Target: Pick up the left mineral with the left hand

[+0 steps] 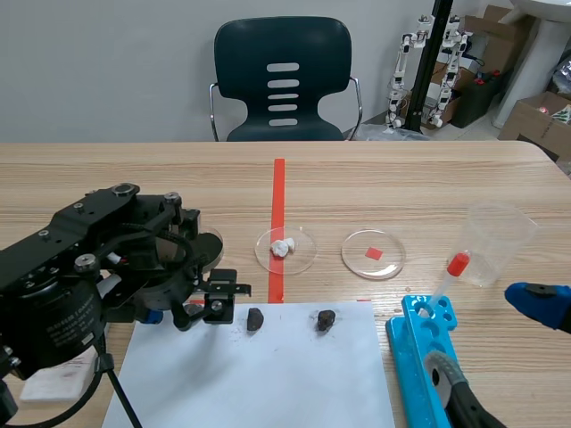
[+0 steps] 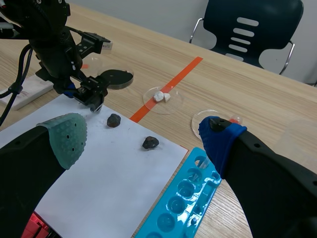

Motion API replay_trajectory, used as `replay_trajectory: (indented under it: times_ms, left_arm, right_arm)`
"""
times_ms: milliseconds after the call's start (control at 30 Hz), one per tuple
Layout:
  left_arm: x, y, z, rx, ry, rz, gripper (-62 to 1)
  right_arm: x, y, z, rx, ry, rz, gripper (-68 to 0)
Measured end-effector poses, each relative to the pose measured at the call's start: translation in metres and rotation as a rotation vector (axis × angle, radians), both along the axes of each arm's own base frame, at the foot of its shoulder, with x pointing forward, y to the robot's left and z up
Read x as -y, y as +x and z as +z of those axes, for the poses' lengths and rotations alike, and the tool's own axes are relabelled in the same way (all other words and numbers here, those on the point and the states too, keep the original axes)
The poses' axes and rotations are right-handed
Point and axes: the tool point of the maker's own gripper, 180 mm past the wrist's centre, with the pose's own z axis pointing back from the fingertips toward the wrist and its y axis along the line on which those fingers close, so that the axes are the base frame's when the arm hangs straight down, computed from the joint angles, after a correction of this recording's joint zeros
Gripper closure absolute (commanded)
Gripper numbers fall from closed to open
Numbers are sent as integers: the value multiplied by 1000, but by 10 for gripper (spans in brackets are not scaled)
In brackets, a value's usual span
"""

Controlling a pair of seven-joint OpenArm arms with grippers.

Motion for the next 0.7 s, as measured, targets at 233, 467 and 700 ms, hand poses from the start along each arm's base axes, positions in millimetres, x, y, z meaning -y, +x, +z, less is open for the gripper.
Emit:
replay_trajectory:
  times_ms: [233, 467, 700]
  left_arm:
    - [-1, 3, -2, -8, 5, 3, -445]
    - [1, 10, 0, 32, -1, 2, -426]
    - [4, 14, 1, 56, 3, 1, -357]
  right_arm:
    - [0, 0, 0, 0, 0, 0, -475]
    - [0, 0, 0, 0, 0, 0, -475]
    - [0, 0, 0, 0, 0, 0, -475]
